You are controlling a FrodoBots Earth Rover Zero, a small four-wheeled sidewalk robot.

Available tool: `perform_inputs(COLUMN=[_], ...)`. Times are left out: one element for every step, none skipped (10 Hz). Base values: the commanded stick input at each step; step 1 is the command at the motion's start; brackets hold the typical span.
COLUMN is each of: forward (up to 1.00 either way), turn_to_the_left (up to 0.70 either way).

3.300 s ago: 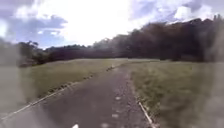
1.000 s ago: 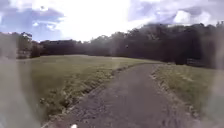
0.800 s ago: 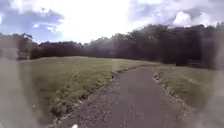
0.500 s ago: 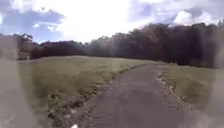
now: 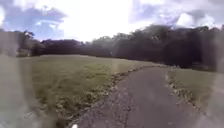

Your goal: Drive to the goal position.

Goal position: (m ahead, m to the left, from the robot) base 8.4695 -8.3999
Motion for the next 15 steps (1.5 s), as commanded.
perform_inputs(forward=[1.00,1.00,1.00,1.00,1.00,1.00,1.00,1.00,1.00,1.00,1.00,1.00,1.00,1.00,1.00], turn_to_the_left=[-0.40,-0.40,-0.40,-0.40,-0.40,-0.40,-0.40,-0.40,-0.40,0.00,0.00,0.00,0.00,0.00,0.00])
